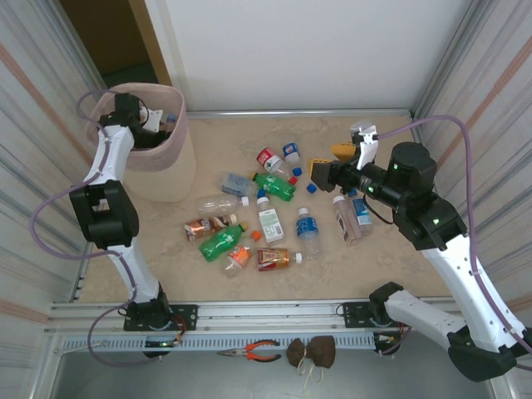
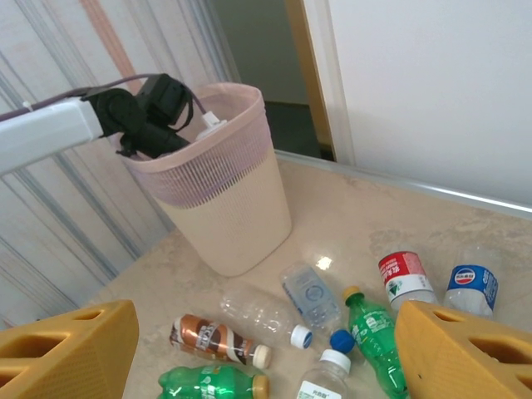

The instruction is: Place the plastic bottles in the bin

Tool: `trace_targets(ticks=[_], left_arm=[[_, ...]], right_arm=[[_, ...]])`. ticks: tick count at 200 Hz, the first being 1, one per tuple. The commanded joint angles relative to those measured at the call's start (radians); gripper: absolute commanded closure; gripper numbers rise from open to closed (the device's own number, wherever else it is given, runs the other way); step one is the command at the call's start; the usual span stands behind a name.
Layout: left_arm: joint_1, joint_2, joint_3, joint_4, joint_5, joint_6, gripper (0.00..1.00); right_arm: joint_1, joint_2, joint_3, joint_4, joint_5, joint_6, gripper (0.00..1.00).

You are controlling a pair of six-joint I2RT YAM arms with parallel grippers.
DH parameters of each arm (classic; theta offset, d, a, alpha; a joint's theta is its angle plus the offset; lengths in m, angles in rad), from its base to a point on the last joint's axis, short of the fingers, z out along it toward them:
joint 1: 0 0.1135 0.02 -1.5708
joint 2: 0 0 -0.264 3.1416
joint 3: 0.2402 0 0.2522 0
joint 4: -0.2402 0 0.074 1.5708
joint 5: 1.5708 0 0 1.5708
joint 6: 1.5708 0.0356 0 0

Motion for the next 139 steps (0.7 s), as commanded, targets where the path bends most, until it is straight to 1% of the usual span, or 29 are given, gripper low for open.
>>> trace_targets(ticks=[1, 31, 75, 101, 139], left_arm=[[0.006, 0.02, 0.001, -0.04, 0.013, 0.007, 0.31], [0.006, 0.014, 0.004, -0.048, 0.012, 0.01, 0.24], [0.008, -0.031, -0.003, -0.034, 0.027, 0.004, 0.21], [0.02, -0.076, -0.01, 0.002, 0.078, -0.019, 0.21], [0.047, -0.131, 0.013, 0.066, 0.159, -0.059, 0.21]], right_arm=[[-0.008, -0.013, -0.005, 0.006, 0.019, -0.009, 0.2], [-0.008, -0.014, -0.007, 0.006, 0.021, -0.008, 0.2], [-0.008, -0.004, 0.0, 0.006, 0.024, 0.003, 0.2], [-0.008, 0.003, 0.004, -0.005, 0.047, 0.016, 0.2], [-0.009, 0.024, 0.024, -0.064, 0.117, 0.036, 0.21]])
